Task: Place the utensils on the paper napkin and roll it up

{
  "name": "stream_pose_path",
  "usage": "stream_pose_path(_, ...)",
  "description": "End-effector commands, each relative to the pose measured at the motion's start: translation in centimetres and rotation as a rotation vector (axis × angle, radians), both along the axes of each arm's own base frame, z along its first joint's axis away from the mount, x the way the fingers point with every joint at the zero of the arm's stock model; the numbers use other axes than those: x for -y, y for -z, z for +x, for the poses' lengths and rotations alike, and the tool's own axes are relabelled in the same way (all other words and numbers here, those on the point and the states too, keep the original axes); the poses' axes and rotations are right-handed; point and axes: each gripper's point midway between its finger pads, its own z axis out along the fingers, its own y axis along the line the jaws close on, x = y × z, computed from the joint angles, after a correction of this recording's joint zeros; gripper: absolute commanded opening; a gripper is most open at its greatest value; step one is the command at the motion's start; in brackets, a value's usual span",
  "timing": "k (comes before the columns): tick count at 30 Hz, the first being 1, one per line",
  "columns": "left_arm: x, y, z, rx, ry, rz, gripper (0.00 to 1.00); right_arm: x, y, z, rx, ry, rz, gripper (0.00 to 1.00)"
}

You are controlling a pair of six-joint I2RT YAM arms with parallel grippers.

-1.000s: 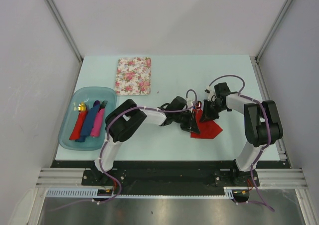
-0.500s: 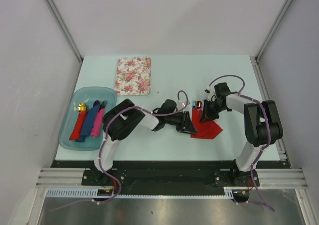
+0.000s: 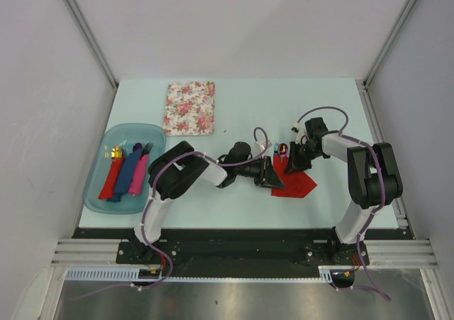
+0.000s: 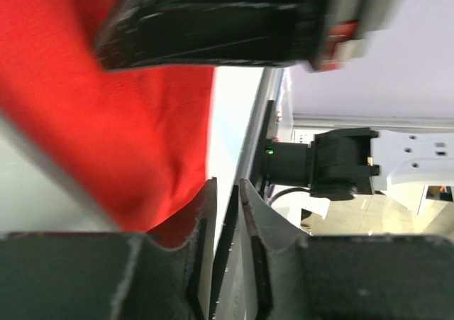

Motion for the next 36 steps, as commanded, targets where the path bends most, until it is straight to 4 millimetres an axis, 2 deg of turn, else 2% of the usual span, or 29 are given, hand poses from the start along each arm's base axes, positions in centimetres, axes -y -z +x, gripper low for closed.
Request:
stream_pose_path(1, 0.2, 1.5, 0.0, -0.029, -0.013, 0.020, 0.22, 0.8, 1.7, -0.1, 0.004, -0.019, -0.071, 0.02)
stream_pose_path(8, 0.0, 3.6, 0.1, -0.053, -0.022, 0.069, 0.18, 0.8, 1.6, 0.0, 0.010, -0.022, -0.070, 0.02)
stream_pose_path(13, -1.2, 6.6, 0.1, -0.094, -0.042, 0.193, 0.12, 0.4, 0.6, 0.2, 0.032, -0.029, -0.050, 0.05)
stream_pose_path(16, -1.6, 7.6, -0.1, -0.110, -0.046, 0.231, 0.11, 0.3, -0.6, 0.7, 0.061, -0.028, -0.038, 0.07)
stream_pose_path(24, -1.6, 8.1, -0.1, -0.118, -0.043, 0.251, 0.10, -0.4, -5.3, 2.0, 0.154, -0.038, 0.015, 0.21)
stream_pose_path(27, -1.6, 8.3, -0.1, -0.118, -0.043, 0.260, 0.10, 0.8, -6.1, 1.9, 0.161, -0.021, -0.009, 0.35)
stream_pose_path(28, -1.7, 8.3, -0.1, -0.116, -0.042, 0.261, 0.10, 1.7, -6.3, 1.9, 0.166, -0.009, -0.025, 0.44)
stream_pose_path(31, -1.6, 8.3, 0.0, -0.113, -0.040, 0.262, 0.10, 4.0, -6.0, 1.2, 0.144, 0.018, -0.079, 0.59)
stream_pose_path(33, -1.5, 8.3, 0.0, -0.109, -0.038, 0.259, 0.09, 5.8, -5.7, 0.8, 0.109, 0.062, -0.089, 0.64)
stream_pose_path(35, -1.4, 8.2, 0.0, -0.110, -0.037, 0.259, 0.09, 7.5, -5.1, -0.5, 0.040, 0.118, -0.087, 0.71)
stream_pose_path(36, -1.4, 8.3, -0.1, -0.108, -0.035, 0.259, 0.09, 7.7, -5.0, -1.0, 0.019, 0.131, -0.070, 0.72)
